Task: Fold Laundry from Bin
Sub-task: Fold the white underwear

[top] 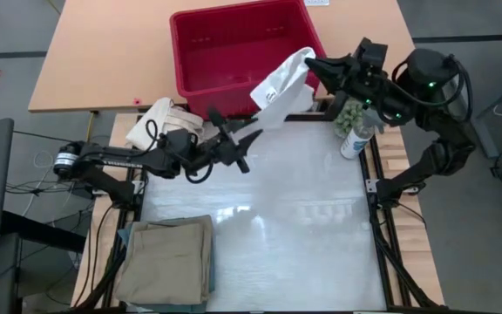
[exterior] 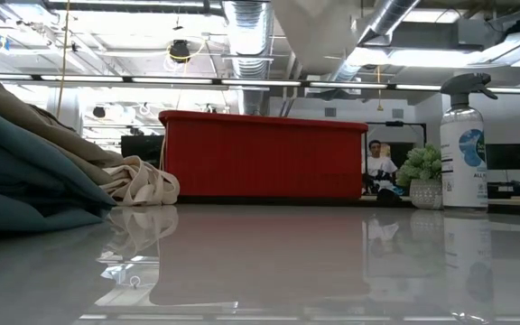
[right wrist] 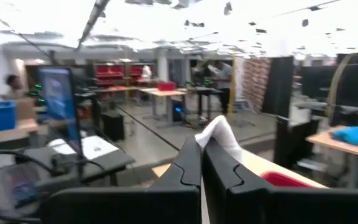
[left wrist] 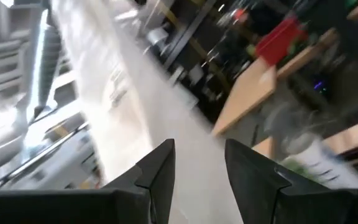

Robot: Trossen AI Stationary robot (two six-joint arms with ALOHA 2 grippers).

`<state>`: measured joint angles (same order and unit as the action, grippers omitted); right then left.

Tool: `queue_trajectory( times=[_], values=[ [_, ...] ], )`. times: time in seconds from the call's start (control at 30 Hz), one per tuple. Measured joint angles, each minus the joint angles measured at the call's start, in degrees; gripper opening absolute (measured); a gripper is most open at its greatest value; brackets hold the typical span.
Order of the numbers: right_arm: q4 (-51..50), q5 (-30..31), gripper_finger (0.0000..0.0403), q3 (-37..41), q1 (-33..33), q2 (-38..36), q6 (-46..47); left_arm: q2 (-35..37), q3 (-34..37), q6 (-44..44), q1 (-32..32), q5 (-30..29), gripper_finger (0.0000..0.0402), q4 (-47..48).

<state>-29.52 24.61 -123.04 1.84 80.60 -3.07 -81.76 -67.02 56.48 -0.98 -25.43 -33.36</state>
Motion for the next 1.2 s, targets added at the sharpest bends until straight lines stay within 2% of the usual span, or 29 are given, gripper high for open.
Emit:
queue_trajectory(
  times=[0.2,0.33,0.53,0.67,0.87,1.07,1.2],
  values=[
    [1.99,-0.79,0.0021,0.0,-0.25,0.02,-0.42,1.65,0.0,0.88,0.09,-5.59,0.0133,-0.55],
    [1.71,-0.78,0.0021,0.0,0.61,0.03,-0.42,2.74,0.0,3.81,1.86,-5.11,0.0133,-0.53],
    [1.82,-1.03,0.0021,0.0,0.58,0.04,-0.44,2.68,0.02,4.79,1.1,-5.88,0.0133,3.97],
    [1.8,-1.97,0.0021,0.0,0.6,0.04,-0.42,2.72,0.04,4.99,0.87,-6.39,0.0133,3.11],
    [2.63,-3.75,0.0021,0.0,-0.24,0.47,0.02,2.72,0.04,4.3,-1.15,-2.57,0.0133,3.91],
    [3.03,-3.98,0.0021,0.0,-1.58,0.97,0.02,2.68,0.04,2.2,-3.29,-3.2,0.0133,4.07],
    [3.44,-4.04,0.0021,0.0,-1.85,1.25,0.04,2.46,0.04,2.38,-3.76,-1.5,0.0133,4.09]
  ],
)
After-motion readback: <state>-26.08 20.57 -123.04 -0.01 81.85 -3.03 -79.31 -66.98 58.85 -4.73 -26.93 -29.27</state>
